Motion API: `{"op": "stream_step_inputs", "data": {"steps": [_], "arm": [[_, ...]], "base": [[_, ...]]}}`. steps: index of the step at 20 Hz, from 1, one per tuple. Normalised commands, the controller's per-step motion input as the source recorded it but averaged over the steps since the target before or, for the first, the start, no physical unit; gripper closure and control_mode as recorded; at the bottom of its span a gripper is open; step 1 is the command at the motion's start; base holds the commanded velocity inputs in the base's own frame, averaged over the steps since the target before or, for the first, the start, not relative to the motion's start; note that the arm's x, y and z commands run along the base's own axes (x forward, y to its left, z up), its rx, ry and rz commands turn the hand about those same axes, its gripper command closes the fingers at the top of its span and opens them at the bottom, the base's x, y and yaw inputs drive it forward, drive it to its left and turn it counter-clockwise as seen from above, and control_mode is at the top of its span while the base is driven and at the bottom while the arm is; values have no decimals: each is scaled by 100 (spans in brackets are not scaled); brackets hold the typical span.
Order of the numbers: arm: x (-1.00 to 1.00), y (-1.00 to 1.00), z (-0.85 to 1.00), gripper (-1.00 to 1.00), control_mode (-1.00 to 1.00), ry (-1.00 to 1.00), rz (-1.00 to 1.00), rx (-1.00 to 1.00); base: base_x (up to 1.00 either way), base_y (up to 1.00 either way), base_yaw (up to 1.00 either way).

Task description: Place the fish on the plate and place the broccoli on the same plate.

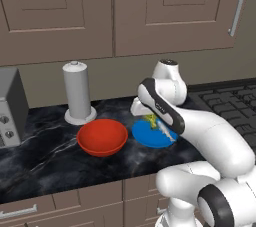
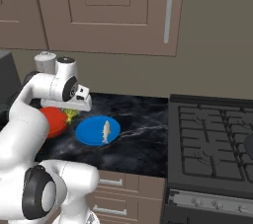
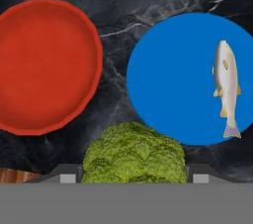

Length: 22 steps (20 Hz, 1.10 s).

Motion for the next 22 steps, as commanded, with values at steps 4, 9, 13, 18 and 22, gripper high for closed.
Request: {"op": "stream_step_inputs", "data": {"steps": [4, 9, 13, 18, 22], "arm": [[4, -46, -22, 100, -100, 0, 0, 0], [11, -34, -27, 100, -100, 0, 0, 0], [11, -3, -29, 100, -100, 0, 0, 0], [16, 0, -25, 100, -100, 0, 0, 0], [12, 1, -26, 100, -100, 0, 0, 0]], "base": [[0, 0, 0], [0, 0, 0], [0, 0, 0], [0, 0, 0], [0, 0, 0]]}}
